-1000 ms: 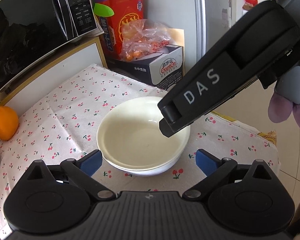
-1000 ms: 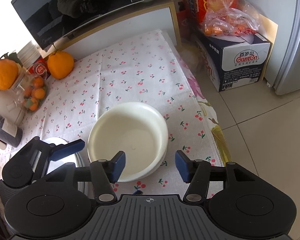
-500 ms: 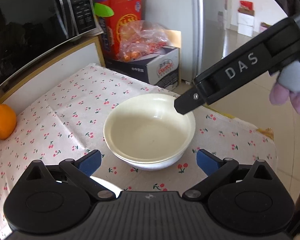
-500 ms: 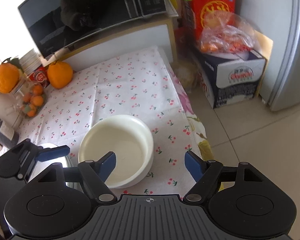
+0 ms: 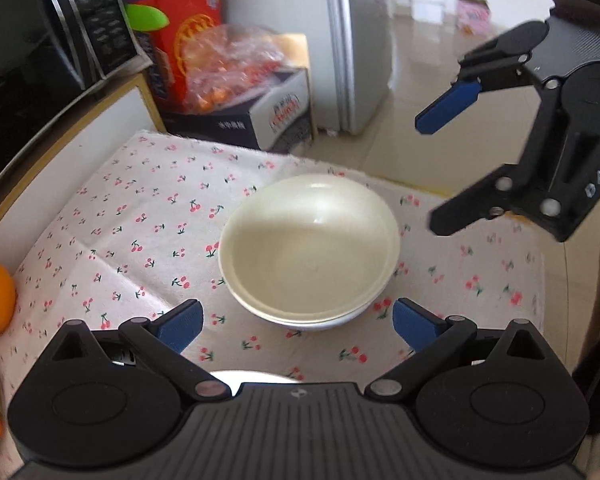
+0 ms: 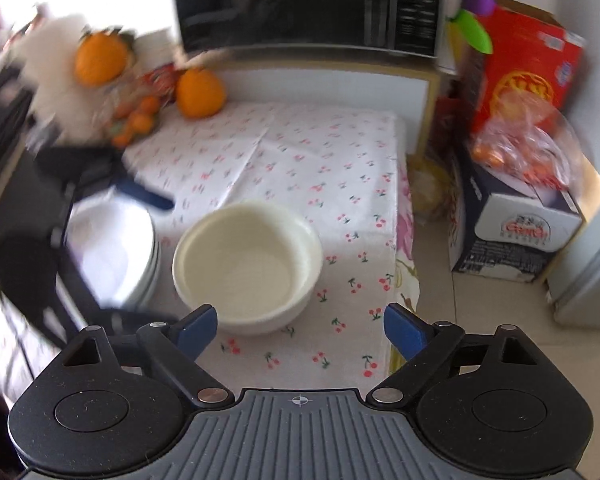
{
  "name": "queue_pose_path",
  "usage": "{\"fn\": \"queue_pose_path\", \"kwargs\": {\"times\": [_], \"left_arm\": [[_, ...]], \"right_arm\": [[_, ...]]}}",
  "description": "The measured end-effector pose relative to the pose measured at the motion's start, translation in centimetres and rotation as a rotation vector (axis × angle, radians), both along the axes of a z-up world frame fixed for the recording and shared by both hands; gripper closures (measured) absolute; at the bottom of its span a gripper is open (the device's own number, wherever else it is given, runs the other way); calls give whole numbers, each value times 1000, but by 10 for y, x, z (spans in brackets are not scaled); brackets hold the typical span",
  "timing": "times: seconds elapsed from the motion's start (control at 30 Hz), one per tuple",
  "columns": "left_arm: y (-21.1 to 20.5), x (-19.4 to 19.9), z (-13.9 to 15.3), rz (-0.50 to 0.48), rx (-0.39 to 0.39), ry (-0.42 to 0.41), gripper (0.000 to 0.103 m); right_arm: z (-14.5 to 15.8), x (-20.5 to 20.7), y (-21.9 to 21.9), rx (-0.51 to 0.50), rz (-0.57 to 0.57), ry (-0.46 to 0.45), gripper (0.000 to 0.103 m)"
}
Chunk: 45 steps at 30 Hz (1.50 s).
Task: Organize plates and bowls
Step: 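Bring the right tool to the bowl stack rim opposite the left gripper, then grasp the bowl stack rim with both grippers and lift it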
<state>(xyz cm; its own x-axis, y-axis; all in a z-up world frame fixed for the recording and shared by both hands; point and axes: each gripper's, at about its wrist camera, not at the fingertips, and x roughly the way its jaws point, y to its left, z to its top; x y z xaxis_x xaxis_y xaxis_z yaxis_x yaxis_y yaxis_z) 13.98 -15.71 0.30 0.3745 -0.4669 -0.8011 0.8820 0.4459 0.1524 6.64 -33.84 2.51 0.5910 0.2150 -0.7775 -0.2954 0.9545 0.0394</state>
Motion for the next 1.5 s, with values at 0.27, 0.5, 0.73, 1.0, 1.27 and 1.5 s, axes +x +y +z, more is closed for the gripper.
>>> {"fn": "queue_pose_path", "kwargs": {"times": [0.27, 0.5, 0.73, 1.0, 1.27, 1.5], "left_arm": [[-15, 3, -13, -142, 120, 32, 6], [-28, 12, -31, -198, 212, 29, 15], [-27, 23, -30, -201, 178, 56, 21], [-34, 20, -34, -236, 205, 22, 22], [-29, 24, -29, -216, 168, 27, 24], [-30, 19, -25, -214, 156, 3, 24]], "right_arm": [[-22, 17, 16, -66, 102, 96, 11], [-39, 35, 26, -80, 127, 154, 11], [-43, 40, 35, -105, 172, 161, 13], [-45, 46, 58, -204, 239, 141, 14], [-37, 42, 60, -237, 236, 94, 14], [-29, 37, 60, -256, 232, 68, 15]]}}
